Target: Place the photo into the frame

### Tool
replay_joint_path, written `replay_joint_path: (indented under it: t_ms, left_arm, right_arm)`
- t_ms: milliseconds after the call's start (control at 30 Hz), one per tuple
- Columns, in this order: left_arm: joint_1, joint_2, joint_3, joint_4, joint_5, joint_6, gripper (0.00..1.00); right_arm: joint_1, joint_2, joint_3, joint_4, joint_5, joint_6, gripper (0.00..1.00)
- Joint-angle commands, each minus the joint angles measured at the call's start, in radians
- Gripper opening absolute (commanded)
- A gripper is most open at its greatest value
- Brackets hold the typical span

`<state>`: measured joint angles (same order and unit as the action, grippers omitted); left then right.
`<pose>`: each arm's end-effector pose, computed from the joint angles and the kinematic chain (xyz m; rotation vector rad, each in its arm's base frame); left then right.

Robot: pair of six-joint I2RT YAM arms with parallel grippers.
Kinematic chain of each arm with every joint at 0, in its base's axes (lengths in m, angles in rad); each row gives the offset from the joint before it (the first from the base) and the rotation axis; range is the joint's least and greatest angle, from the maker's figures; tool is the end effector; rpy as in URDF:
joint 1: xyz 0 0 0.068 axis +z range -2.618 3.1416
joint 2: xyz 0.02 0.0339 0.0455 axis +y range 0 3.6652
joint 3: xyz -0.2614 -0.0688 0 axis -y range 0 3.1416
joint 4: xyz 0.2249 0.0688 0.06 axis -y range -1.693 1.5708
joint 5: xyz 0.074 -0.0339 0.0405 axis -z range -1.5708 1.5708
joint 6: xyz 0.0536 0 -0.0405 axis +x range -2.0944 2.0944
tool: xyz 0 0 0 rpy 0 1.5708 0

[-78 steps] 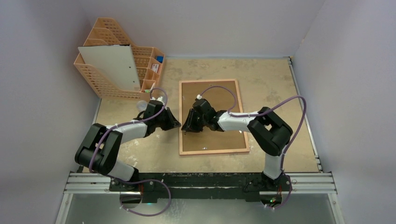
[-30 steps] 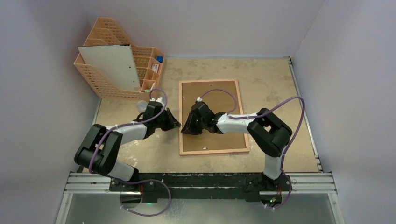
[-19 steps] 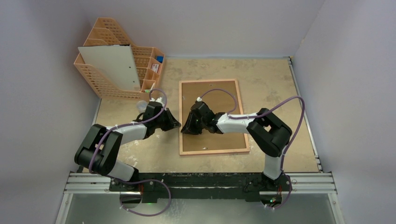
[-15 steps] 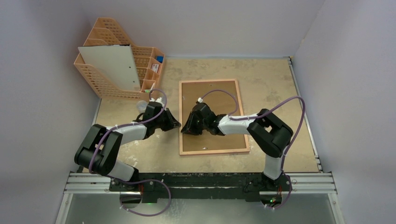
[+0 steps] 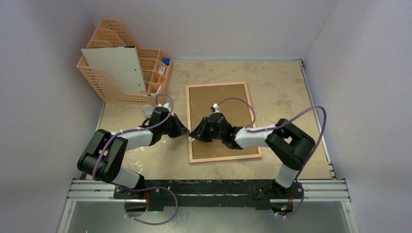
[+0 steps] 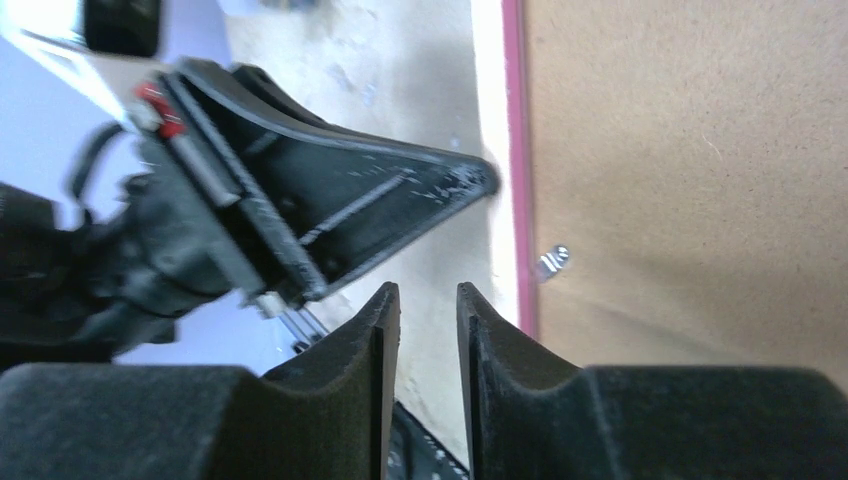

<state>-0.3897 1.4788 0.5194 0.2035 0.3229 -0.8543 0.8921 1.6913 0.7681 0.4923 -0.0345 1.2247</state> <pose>0.2387 -0.1164 0.1385 -0.4030 2.4641 -0.9560 0.2188 0.2743 0.1766 0.3541 2.2624 1.2984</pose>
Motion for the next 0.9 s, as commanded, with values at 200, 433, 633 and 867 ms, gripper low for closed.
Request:
replay_joint_path:
  t_ms: [200,433,633,867]
  left_arm:
    - [-0.021,-0.003,-0.043,-0.078,0.114,0.025,0.19]
    - [-0.022,0.02,-0.026,-0.11,0.123,0.057,0.22]
    - [-0.022,0.023,-0.027,-0.115,0.114,0.073,0.07]
    - [-0.024,0.035,-0.038,-0.117,0.122,0.072,0.04]
  right_arm:
    - [0.005,-0.097,0.029,-0.23,0.114,0.181,0.42]
    - [0.005,-0.078,-0.023,-0.192,0.045,0.225,0.46]
    - [0.005,-0.049,-0.066,-0.094,0.045,0.198,0.28]
    - [0.006,-0.055,-0.156,0.038,0.066,0.225,0.29]
